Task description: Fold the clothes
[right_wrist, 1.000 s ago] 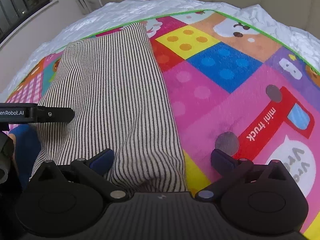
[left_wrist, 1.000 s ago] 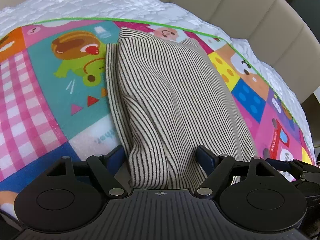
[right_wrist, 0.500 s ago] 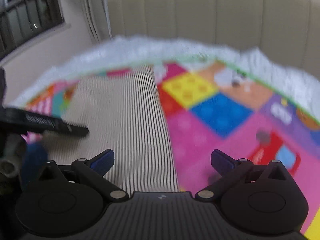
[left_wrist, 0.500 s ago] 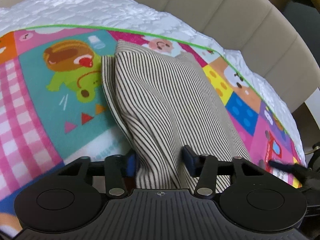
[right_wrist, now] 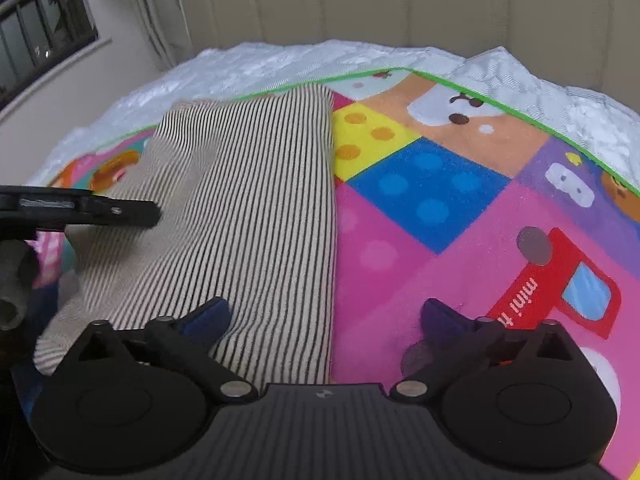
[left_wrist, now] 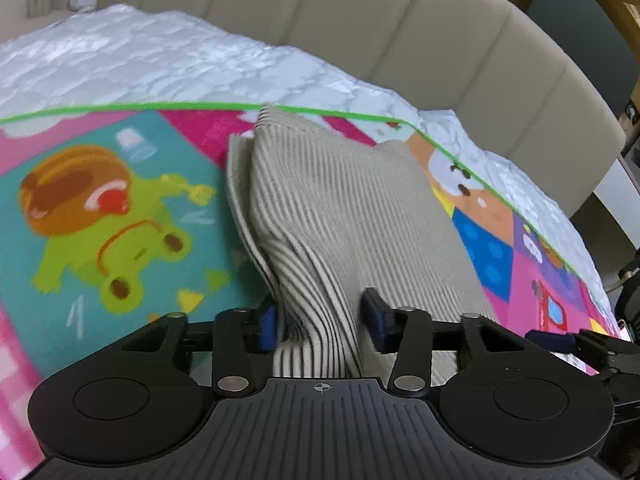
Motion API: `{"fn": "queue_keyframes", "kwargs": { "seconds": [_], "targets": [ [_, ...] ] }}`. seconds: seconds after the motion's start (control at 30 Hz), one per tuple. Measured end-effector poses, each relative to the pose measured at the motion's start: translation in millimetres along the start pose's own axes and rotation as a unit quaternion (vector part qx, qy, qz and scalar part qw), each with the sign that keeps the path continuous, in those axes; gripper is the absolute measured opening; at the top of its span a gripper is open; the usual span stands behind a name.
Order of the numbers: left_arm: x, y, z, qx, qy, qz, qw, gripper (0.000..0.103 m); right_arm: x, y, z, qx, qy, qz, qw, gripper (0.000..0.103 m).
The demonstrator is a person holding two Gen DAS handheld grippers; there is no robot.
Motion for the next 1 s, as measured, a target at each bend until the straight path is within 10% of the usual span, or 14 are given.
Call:
{"fn": "queue_keyframes", "kwargs": {
  "seconds": [0.3,1.0],
  "targets": [
    [-46.3,-39.0,17.0,0.053,0.067,-0.054,0.9949,0.091,-9.5,-13.1,-5.3,-0.028,-0.045,-0.038,0.998,0.103],
    [-69.7,-87.2,22.9,0.032,0.146,-0.071,0.9862,0.1,-12.1,-26.7,0.6,-0.011,-0.055,-0.058,0.997,0.103]
  ]
}}
Point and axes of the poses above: each gripper's, at about its wrist camera, not at the fingertips, and x roughly the way its jaws point, z to its right, y to its top, the point moved 8 cm from there along x, roughly the way its jaws point, and after that the axes turned 1 degree about z, right-handed, at the moved point
